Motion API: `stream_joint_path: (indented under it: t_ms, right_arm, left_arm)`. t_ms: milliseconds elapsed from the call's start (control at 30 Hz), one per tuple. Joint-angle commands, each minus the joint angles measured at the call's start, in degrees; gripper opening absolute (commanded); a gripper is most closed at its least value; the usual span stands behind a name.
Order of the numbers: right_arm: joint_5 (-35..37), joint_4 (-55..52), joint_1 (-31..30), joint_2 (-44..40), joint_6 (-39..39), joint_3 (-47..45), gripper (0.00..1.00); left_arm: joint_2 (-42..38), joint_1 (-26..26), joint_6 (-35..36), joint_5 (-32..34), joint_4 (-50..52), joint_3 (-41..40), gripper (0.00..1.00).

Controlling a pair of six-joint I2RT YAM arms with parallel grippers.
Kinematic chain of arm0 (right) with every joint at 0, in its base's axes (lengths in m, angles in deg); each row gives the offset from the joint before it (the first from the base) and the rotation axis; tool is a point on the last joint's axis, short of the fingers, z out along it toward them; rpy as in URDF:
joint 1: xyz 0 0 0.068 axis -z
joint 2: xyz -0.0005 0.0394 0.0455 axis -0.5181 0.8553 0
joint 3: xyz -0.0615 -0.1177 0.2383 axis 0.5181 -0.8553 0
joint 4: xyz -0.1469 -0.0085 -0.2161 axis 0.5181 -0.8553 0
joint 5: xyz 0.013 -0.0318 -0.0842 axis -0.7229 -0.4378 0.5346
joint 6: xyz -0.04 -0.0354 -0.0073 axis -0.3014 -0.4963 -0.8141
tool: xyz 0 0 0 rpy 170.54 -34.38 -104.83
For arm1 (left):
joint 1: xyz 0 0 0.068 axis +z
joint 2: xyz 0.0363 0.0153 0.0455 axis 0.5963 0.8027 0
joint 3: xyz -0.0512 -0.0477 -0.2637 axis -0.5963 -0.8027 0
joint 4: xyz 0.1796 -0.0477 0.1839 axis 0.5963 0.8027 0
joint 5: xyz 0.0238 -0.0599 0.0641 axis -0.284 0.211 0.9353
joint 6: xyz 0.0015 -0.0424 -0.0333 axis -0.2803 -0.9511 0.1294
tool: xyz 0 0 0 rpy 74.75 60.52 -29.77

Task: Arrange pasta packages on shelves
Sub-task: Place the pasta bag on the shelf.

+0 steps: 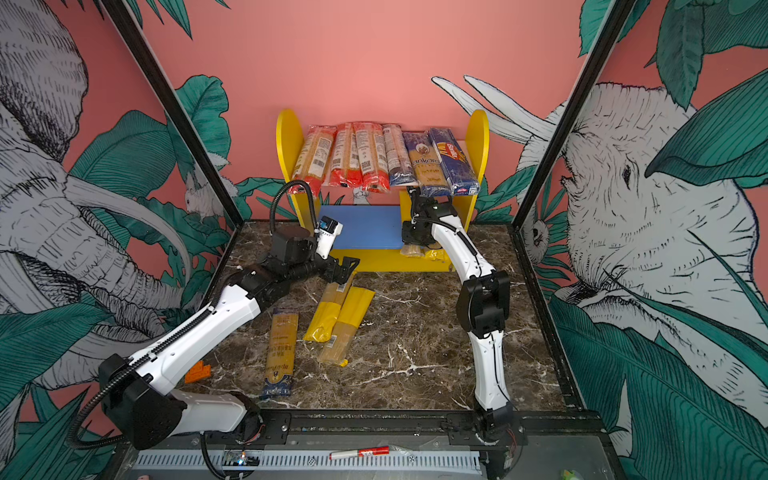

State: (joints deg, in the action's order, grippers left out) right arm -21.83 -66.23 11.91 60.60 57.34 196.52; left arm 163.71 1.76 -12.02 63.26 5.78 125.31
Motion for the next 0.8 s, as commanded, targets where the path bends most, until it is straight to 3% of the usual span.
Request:
stream_joint_path:
  t_ms: [0, 133, 267, 467, 767]
  right_arm:
    - [3.33, 6.52, 1.40, -0.20, -0.81, 3.94, 0.00]
    - [2.25, 6.81, 1.40, 0.00, -1.07, 4.80, 0.49]
    - [1.17, 8.31, 1.36, -1.17, -0.72, 3.75, 0.72]
    - [-0.53, 10.58, 1.27, -4.63, 0.32, -0.69, 0.89]
    - [-2.46, 13.91, 0.68, -11.21, 1.36, -9.70, 0.96]
  left_arm:
    - [-2.26, -0.26, 0.80, 1.80, 2.68, 1.31, 0.97]
    - [-3.27, -0.28, 0.50, 3.52, 4.24, 1.27, 0.98]
    - [-4.28, -0.20, 0.18, 5.20, 6.42, 1.22, 0.99]
    - [-6.62, -0.22, -1.96, 6.13, 7.90, -1.16, 0.99]
    - [-11.29, -0.22, -5.15, 7.29, 8.78, -6.79, 0.99]
